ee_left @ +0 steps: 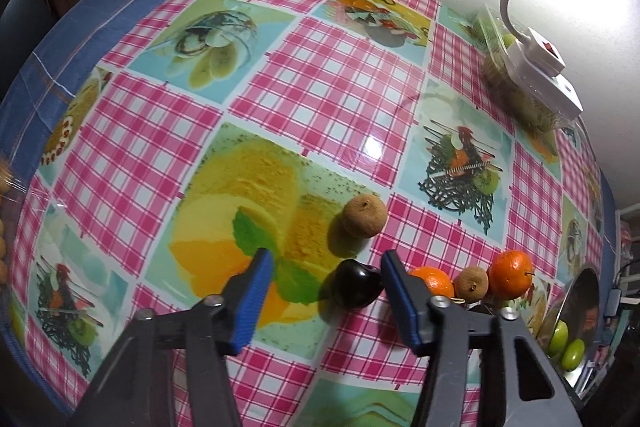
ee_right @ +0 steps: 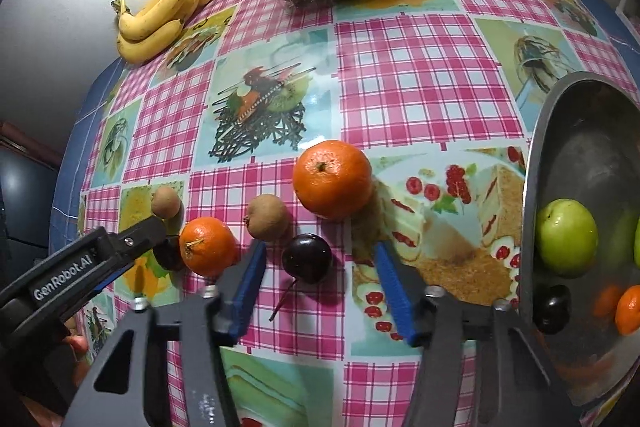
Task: Organize fruits
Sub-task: 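Close the left tool on a dark plum while the right tool grasps the dark cherry, then carry the dark plum and dark cherry in both tools over the steel bowl, then lower both fruits into the bowl and open both tools to release them, then withdraw both open tools from the bowl toward the remaining tangerines and kiwis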
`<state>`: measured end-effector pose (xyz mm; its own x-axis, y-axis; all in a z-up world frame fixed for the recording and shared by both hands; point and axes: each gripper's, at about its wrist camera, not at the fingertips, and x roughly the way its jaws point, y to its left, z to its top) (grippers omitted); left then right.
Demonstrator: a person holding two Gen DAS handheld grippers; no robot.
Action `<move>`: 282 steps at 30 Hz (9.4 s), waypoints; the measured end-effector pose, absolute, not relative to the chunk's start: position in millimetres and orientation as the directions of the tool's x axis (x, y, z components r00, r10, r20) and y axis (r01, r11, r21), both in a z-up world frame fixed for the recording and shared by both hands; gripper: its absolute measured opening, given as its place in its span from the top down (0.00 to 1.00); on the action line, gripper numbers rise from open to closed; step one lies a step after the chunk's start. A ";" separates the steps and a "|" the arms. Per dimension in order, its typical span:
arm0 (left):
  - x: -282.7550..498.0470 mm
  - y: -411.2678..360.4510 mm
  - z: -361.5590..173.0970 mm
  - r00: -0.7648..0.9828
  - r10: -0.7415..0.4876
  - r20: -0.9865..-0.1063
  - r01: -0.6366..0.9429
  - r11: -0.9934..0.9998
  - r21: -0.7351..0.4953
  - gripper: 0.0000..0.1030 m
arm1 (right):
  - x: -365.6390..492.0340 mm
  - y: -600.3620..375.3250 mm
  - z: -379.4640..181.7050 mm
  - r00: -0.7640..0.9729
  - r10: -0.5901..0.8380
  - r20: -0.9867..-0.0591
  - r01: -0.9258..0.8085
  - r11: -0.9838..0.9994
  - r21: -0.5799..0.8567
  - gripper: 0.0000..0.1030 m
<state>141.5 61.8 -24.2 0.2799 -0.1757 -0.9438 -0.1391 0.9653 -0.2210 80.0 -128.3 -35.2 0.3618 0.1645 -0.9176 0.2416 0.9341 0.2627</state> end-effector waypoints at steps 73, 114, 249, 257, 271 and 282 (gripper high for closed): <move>126.1 15.1 34.7 0.390 -0.239 -0.889 -0.019 0.963 -0.268 0.72 | 45.7 -190.7 16.8 0.452 0.105 -0.886 0.337 0.899 0.279 0.74; 29.1 -204.8 38.8 0.260 -0.333 -0.906 0.491 0.854 -0.172 0.72 | -39.3 -349.5 27.7 0.433 -0.063 -0.899 0.650 0.713 0.263 0.73; 94.4 -93.3 11.0 0.315 -0.146 -0.938 0.119 0.986 -0.114 0.00 | -14.2 -322.0 8.8 0.377 -0.002 -0.926 0.589 0.772 0.237 0.00; 100.7 -74.2 18.0 0.339 -0.131 -0.932 0.104 0.989 -0.101 0.00 | -5.1 -303.0 15.4 0.382 -0.007 -0.924 0.561 0.796 0.226 0.00; 117.7 -9.3 20.7 0.375 -0.067 -0.925 -0.005 0.997 -0.074 0.00 | 23.8 -243.8 14.1 0.382 0.019 -0.924 0.468 0.858 0.211 0.00; 128.8 48.6 14.3 0.377 -0.059 -0.924 -0.126 0.985 -0.115 0.00 | 52.5 -190.3 16.5 0.424 0.071 -0.903 0.353 0.905 0.237 0.00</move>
